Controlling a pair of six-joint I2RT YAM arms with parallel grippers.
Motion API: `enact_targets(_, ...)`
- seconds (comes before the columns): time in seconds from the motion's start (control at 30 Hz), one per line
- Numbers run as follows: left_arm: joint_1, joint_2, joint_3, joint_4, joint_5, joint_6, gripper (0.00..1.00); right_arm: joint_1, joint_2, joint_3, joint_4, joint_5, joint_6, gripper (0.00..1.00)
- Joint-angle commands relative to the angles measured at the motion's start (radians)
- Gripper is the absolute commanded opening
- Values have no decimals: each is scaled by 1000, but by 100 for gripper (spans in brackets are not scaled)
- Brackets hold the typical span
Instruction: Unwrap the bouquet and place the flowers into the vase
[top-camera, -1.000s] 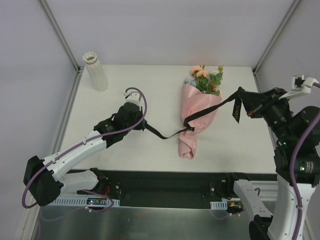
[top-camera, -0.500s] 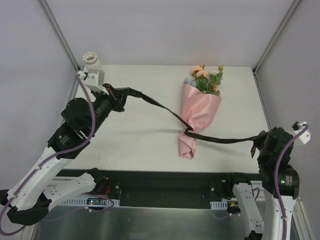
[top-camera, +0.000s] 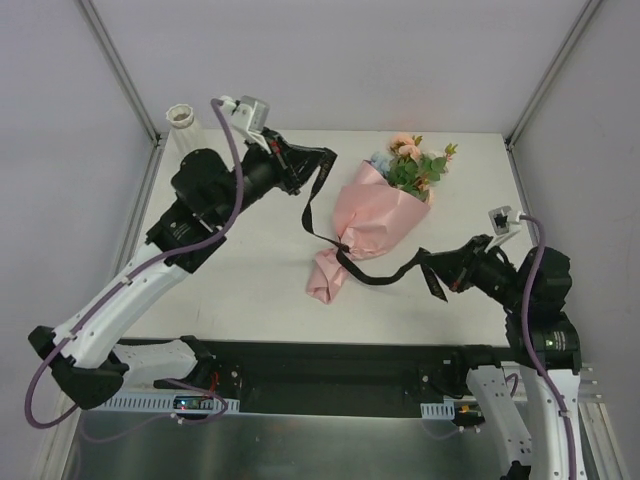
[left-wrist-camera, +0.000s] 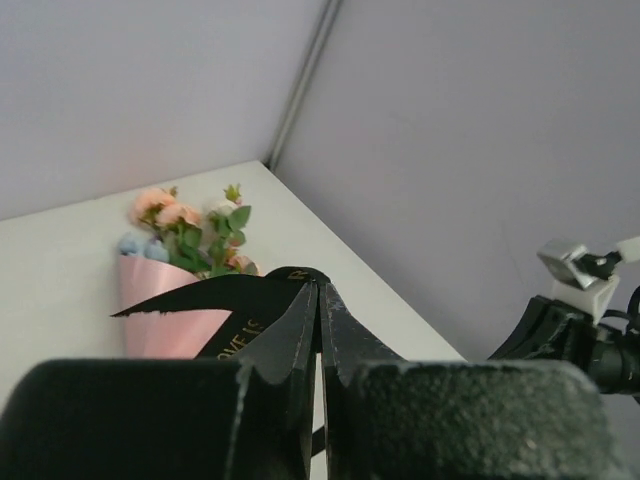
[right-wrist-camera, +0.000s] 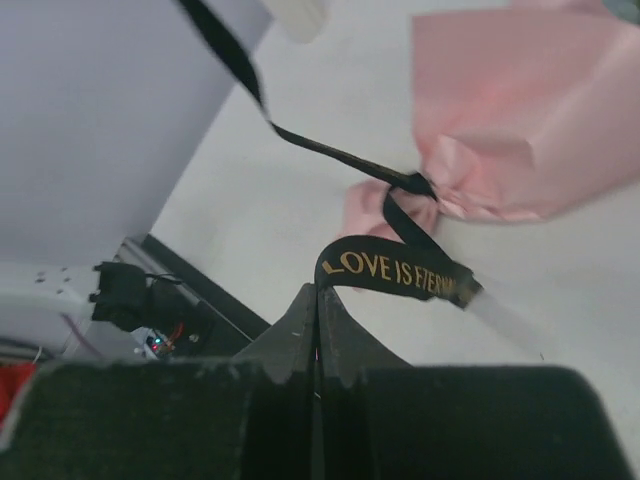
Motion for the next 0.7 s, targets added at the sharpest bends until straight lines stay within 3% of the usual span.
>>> enact_targets(0.0,10,112,94,110,228,-178,0,56,76,154,192,-260,-38,1)
enact_targets(0.1,1,237,200,110,336,-262,0,59,105,191,177,-153,-23,1)
enact_targets(0.23,-47,447,458,106,617,-315,0,59,69,307,-5,223,-18,1)
enact_targets(0.37,-116,589,669,106,748,-339,0,59,7,379,-113,434,-33,1)
enact_targets(0.53,-184,724,893,106,769,-348,0,58,-86,419,-173,598,-49,1)
enact_targets(0.67,-207,797,991,106,772,-387,0,59,-114,426,-177,629,-66,1)
